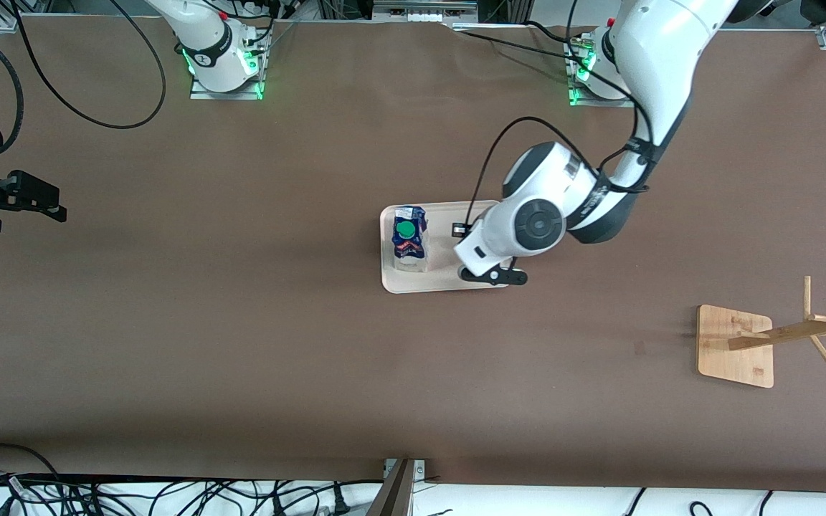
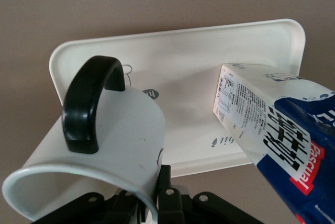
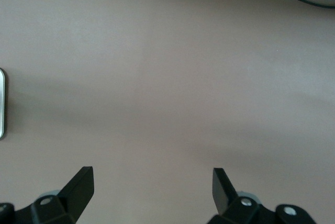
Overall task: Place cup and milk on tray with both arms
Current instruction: 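Carry the mug with the left gripper and lower it onto the tray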
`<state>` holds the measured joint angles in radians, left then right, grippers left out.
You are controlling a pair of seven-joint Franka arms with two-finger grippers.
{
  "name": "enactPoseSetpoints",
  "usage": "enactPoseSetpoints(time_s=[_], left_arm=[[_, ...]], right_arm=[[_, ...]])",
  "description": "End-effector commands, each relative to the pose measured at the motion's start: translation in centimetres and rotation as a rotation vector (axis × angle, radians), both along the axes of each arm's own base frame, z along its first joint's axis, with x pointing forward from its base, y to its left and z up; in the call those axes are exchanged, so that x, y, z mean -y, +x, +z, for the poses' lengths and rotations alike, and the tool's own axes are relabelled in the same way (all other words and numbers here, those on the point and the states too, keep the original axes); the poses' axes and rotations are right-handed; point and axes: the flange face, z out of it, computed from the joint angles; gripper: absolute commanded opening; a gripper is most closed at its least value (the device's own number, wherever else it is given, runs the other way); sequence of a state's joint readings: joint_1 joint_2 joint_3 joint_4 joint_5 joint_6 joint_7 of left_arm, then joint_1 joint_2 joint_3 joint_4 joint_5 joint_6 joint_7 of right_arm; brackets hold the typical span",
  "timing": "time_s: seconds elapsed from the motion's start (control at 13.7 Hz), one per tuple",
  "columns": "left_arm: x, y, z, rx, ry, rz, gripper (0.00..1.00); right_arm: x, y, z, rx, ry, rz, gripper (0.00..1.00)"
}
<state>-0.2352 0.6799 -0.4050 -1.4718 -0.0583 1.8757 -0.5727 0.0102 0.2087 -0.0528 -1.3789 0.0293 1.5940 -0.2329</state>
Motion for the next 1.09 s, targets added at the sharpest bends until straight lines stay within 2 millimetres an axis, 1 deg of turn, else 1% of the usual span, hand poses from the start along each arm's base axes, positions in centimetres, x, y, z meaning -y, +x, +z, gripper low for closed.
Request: enactPoseSetpoints(time_s=[0.0,0.07,0.15,0.29,0.36,0.51,0.58,0.66,0.73,0.8,0.87,1.02], left_arm=[[2.5,-0.7,-2.8,-0.054,0.091,0.063,0.00],[2.9,-1.0,-4.1,-0.067,0.117,0.093,0.00],[3.4,-1.3,-4.9,-0.076,0.142,0.128,0.00],[2.8,-1.2,-6.7,-0.105,0.166,0.169,0.00],[2.8,-1.2,-7.4,-0.115,0.175,0.186,0.00],[2.9,-1.4,-7.8,-0.129,0.206,0.255,0.00],[2.8,-1.3,-7.7,-0.129,0.207,0.264,0.09],[2.3,-0.9,-7.7,-0.125,0.205,0.259,0.66],[2.2,-0.8,-7.4,-0.117,0.203,0.251,1.00],[2.2,-0.7,-7.1,-0.114,0.201,0.254,1.00],[2.1,-0.4,-6.4,-0.108,0.196,0.261,1.00],[1.7,0.2,-3.5,-0.078,0.176,0.273,1.00]], right_arm=[[0.8,-1.5,0.2,-0.027,-0.010,-0.009,1.00],[0.8,-1.9,0.1,-0.056,-0.010,-0.012,1.00],[0.7,-2.0,-0.3,-0.087,-0.009,-0.025,1.00],[0.7,-1.9,-0.3,-0.090,-0.010,-0.041,1.00],[0.6,-1.9,-0.3,-0.090,-0.011,-0.041,1.00],[0.3,-1.8,0.1,-0.083,-0.014,-0.036,1.00],[0.3,-1.8,0.1,-0.083,-0.015,-0.043,1.00],[0.1,-1.9,0.0,-0.095,-0.016,-0.061,1.00],[-0.1,-2.1,-0.1,-0.109,-0.017,-0.073,1.00],[-0.6,-2.2,-0.2,-0.118,-0.018,-0.076,1.00],[-0.5,-2.2,-0.2,-0.122,-0.026,-0.078,1.00],[-0.3,-2.3,-0.1,-0.121,-0.038,-0.079,1.00]])
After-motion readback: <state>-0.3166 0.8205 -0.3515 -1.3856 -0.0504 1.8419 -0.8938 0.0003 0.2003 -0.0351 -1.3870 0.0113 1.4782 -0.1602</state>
